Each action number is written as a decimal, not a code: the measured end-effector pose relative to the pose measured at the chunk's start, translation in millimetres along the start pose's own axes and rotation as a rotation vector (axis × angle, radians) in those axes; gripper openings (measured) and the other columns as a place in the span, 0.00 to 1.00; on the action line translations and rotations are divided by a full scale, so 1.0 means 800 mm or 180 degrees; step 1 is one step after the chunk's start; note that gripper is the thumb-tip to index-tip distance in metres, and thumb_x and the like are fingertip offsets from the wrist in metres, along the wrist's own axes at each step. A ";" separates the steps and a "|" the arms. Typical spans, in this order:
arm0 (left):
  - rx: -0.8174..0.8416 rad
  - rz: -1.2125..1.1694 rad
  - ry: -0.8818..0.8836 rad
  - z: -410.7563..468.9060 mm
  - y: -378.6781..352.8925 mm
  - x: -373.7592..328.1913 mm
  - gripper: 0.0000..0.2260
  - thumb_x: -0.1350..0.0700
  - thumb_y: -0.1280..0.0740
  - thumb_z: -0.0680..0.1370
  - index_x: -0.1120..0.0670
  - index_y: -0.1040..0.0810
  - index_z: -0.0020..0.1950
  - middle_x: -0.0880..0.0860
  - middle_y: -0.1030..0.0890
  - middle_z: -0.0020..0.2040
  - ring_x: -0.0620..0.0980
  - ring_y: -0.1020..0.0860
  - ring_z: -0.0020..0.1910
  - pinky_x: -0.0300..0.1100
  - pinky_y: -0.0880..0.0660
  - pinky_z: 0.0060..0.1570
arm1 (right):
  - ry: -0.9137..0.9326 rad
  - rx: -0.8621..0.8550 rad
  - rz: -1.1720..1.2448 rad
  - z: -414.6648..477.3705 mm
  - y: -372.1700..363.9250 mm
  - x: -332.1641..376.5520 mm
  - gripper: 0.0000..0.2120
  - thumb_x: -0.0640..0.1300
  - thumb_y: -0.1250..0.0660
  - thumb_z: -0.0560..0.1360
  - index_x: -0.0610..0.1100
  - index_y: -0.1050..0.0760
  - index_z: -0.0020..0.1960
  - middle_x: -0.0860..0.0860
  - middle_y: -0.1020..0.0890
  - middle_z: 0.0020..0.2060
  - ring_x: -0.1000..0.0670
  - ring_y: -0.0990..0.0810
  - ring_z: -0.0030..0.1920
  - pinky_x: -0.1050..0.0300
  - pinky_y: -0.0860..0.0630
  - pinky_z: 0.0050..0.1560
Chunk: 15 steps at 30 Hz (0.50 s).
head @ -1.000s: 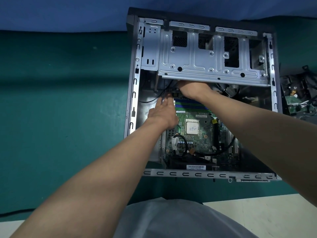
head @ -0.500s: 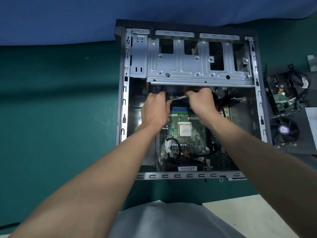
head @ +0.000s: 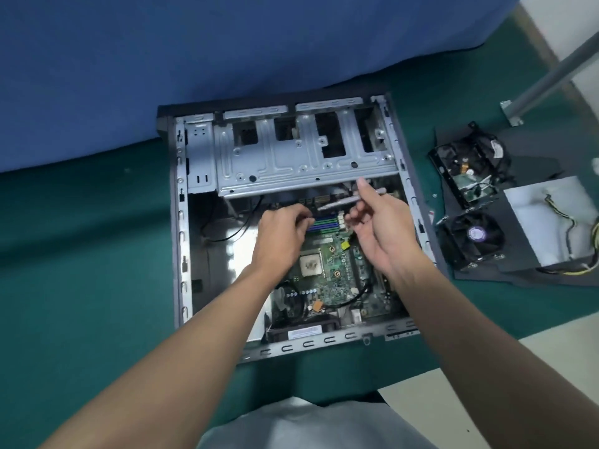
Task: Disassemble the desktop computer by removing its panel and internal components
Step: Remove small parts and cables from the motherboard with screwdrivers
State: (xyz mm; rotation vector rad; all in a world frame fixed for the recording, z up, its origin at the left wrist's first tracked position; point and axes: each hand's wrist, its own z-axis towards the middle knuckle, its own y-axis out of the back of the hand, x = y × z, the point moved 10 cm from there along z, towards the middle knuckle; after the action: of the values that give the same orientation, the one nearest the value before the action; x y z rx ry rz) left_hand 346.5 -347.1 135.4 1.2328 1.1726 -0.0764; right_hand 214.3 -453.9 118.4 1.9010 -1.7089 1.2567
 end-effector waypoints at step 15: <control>-0.0487 -0.0005 -0.1692 0.002 -0.049 -0.256 0.05 0.54 0.28 0.74 0.54 0.15 0.47 0.50 0.18 0.46 0.52 0.25 0.50 0.46 0.28 0.49 | -0.0431 0.0607 0.1776 -0.032 0.053 0.108 0.14 0.41 0.44 0.82 0.30 0.26 0.54 0.38 0.21 0.41 0.47 0.19 0.35 0.62 0.23 0.31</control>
State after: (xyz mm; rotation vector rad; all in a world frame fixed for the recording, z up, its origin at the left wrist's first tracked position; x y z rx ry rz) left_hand 229.1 -470.2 255.6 0.9934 0.7015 -0.2922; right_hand 157.8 -503.2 184.2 1.6917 -2.3772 1.5542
